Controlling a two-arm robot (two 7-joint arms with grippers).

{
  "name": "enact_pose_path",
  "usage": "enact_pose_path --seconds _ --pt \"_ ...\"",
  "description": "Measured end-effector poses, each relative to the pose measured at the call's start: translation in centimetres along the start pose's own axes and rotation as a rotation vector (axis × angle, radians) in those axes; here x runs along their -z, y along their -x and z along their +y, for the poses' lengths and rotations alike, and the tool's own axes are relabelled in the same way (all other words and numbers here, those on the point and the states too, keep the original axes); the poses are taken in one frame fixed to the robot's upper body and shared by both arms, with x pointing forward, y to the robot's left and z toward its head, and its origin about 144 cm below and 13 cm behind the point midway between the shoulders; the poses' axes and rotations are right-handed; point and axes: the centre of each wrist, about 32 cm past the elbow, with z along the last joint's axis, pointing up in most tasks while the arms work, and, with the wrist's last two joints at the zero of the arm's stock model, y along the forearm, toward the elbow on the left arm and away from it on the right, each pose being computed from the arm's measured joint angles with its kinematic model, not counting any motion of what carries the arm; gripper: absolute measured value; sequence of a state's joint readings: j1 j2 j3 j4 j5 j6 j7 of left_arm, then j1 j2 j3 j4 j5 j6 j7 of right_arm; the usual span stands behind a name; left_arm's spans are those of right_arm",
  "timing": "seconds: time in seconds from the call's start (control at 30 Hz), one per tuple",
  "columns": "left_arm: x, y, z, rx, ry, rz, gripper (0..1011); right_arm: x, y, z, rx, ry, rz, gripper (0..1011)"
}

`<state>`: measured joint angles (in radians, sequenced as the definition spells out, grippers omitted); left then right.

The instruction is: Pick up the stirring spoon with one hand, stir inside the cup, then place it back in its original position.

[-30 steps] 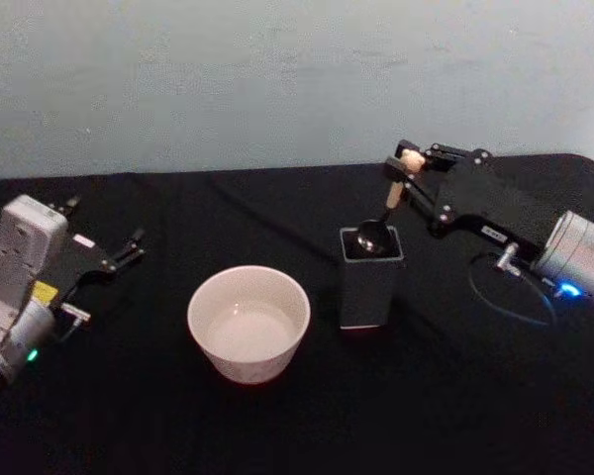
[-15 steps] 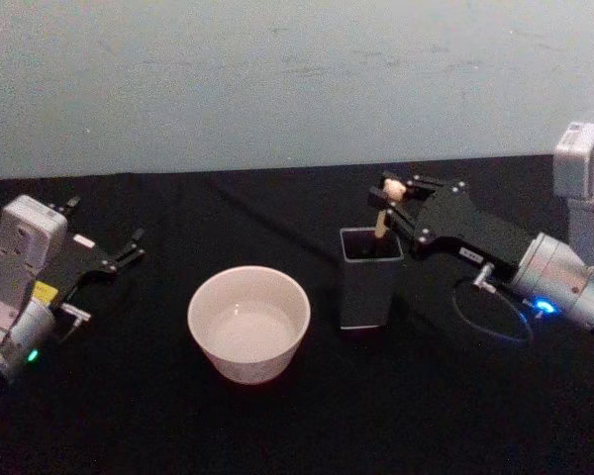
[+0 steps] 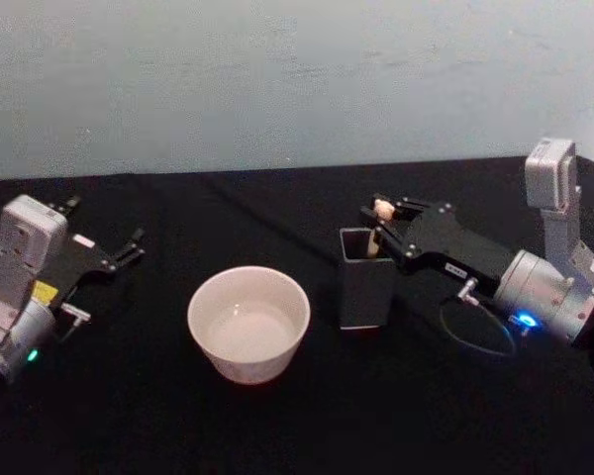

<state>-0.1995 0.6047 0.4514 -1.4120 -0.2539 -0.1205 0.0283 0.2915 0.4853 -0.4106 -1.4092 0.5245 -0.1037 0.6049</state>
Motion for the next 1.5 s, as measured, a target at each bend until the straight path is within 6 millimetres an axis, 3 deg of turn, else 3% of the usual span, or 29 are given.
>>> enact_pose_path --seconds 0.7,1.3,1.5 --pt "0.00 0.00 0.00 0.000 0.000 0.000 1001 0.42 0.19 0.00 0.008 0.028 0.002 227" --pt "0.00 0.00 0.00 0.000 0.000 0.000 1001 0.36 0.15 0.00 0.007 0.023 0.003 817" --pt "0.00 0.00 0.00 0.000 0.000 0.000 1001 0.36 0.16 0.00 0.007 0.023 0.003 960"
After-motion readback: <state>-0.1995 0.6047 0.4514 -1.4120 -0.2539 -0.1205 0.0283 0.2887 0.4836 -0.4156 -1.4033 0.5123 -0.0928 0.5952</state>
